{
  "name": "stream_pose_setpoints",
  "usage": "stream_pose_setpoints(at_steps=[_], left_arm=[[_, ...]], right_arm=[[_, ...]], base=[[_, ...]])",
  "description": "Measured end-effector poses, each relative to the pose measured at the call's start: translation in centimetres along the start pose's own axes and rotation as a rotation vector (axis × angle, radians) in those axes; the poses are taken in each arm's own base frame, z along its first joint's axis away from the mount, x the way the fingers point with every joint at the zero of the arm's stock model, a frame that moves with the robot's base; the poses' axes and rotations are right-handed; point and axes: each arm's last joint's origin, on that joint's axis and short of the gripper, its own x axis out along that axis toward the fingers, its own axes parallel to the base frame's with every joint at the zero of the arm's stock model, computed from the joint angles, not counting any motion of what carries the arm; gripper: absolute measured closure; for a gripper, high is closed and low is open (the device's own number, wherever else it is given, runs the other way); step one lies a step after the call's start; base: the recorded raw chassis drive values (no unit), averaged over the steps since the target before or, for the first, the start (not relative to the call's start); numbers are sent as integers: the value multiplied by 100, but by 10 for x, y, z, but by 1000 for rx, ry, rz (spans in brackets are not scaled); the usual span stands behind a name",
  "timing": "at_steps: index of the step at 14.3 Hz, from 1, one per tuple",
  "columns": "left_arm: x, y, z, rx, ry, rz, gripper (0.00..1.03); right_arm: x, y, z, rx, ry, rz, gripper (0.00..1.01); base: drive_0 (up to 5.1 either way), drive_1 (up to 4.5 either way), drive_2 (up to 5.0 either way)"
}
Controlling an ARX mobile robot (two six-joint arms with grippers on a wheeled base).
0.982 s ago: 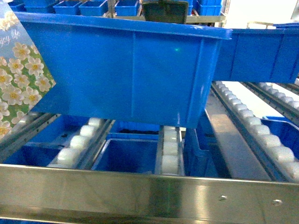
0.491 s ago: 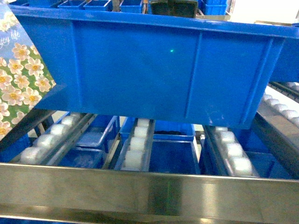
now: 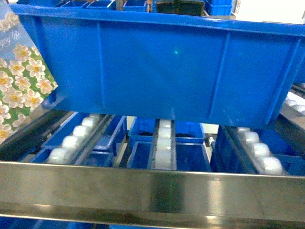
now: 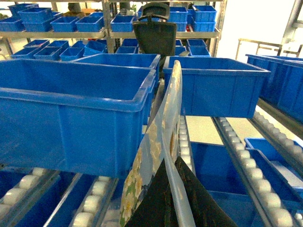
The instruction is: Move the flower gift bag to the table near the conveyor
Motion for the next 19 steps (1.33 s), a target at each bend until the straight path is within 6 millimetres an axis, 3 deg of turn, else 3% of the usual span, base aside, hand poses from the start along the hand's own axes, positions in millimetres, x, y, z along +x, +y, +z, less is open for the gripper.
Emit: stream_pose_setpoints(at_steps=[19], left_arm=[[0, 0, 0, -1, -4, -3, 101]], right_arm=[[0, 0, 0, 1, 2, 0, 99]], base=[[-469, 93, 380]])
